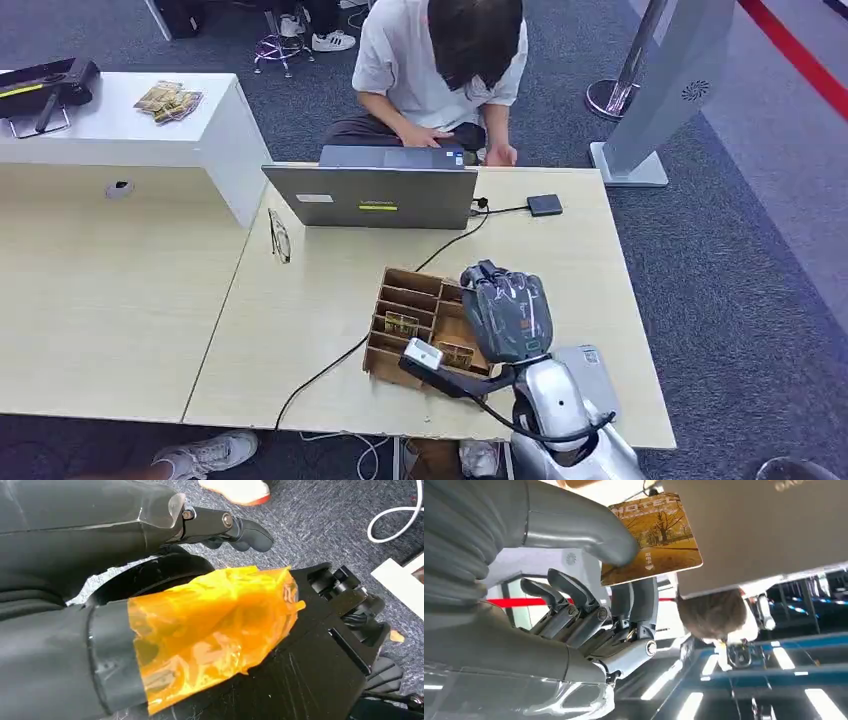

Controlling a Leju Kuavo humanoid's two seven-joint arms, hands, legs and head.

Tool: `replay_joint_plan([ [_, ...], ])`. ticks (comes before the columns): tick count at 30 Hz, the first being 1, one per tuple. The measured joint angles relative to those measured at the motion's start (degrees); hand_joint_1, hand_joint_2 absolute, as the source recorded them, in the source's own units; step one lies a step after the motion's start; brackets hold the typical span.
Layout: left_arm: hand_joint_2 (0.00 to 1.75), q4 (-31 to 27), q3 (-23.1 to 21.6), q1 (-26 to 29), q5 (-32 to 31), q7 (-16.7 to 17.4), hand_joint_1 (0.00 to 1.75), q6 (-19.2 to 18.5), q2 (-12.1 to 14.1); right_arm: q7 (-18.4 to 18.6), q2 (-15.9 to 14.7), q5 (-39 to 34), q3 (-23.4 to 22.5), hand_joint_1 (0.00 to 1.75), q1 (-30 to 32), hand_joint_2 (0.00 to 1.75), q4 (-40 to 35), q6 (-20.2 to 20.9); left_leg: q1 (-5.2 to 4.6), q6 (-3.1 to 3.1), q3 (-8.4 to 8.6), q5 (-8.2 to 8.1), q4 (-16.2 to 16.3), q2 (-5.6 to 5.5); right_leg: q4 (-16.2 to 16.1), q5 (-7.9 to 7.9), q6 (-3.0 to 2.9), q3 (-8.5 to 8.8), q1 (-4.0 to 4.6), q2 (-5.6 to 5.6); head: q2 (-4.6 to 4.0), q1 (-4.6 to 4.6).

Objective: Pass the card to the sensor for recognition and then transmit it.

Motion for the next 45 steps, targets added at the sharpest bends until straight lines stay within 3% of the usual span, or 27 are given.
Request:
replay_joint_plan([
  [17,0.0,0.0,0.0,0.0,0.5,-0.1,0.0,0.3,0.0,-0.9,0.0,-0.3,-0.5,1.75,0.6,1.75,-5.2,-2.0,0.0,0.0,0.0,0.0,0.0,0.0,0.0,0.0,0.0,0.01,0.0,0.0,0.0,0.0],
  [45,0.0,0.0,0.0,0.0,0.5,-0.1,0.0,0.3,0.0,-1.4,0.0,-2.1,-1.0,1.75,-2.1,1.75,-3.6,-1.9,0.0,-0.01,0.0,0.01,0.0,-0.01,0.0,0.0,0.0,0.01,0.0,0.0,0.0,-0.02],
])
